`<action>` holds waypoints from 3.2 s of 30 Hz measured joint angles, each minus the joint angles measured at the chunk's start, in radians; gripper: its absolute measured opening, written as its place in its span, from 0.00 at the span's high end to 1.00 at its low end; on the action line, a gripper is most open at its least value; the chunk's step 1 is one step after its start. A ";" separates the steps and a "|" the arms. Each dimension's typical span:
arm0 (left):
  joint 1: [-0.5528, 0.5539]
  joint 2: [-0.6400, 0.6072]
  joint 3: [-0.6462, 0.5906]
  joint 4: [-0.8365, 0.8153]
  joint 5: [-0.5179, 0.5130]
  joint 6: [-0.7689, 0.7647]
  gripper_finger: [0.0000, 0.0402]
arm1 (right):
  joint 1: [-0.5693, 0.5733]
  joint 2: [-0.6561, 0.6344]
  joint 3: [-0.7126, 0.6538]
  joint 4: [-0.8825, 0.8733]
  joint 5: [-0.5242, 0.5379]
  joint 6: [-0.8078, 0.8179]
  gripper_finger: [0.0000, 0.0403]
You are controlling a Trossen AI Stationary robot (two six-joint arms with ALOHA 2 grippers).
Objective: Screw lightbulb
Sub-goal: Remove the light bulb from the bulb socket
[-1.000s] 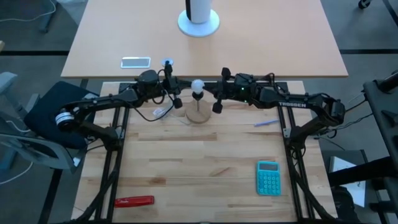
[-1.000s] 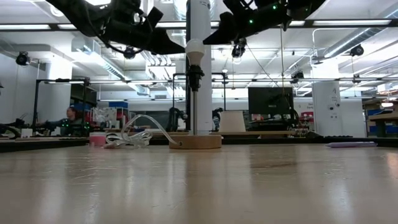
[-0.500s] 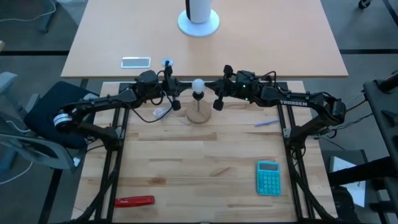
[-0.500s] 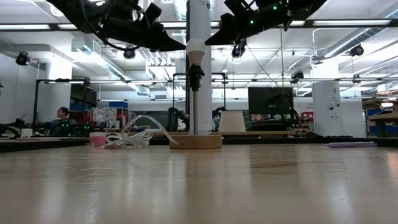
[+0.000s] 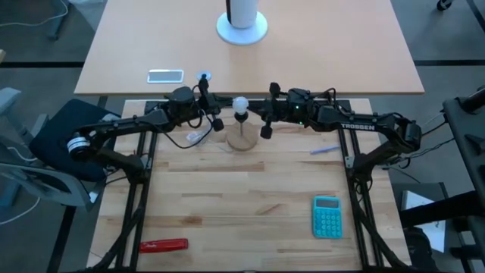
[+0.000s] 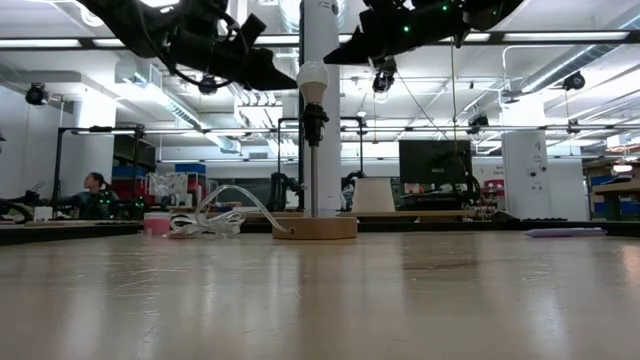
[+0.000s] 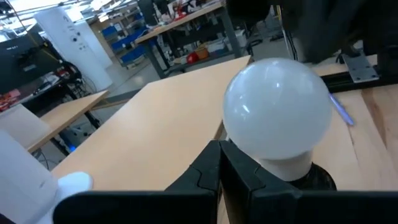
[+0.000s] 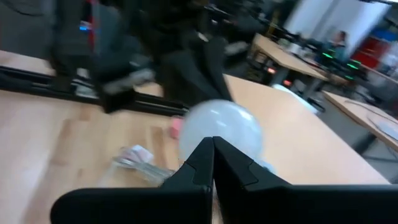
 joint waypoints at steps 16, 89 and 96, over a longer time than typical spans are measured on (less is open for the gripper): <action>-0.002 0.010 0.000 -0.001 0.155 0.000 1.00 | -0.001 -0.006 0.000 -0.041 0.141 -0.010 1.00; -0.005 0.015 0.000 0.065 0.004 -0.010 1.00 | -0.011 0.001 0.000 -0.067 0.073 -0.021 1.00; -0.006 0.015 0.000 0.060 0.028 -0.028 1.00 | -0.011 0.005 0.000 -0.069 0.072 -0.021 1.00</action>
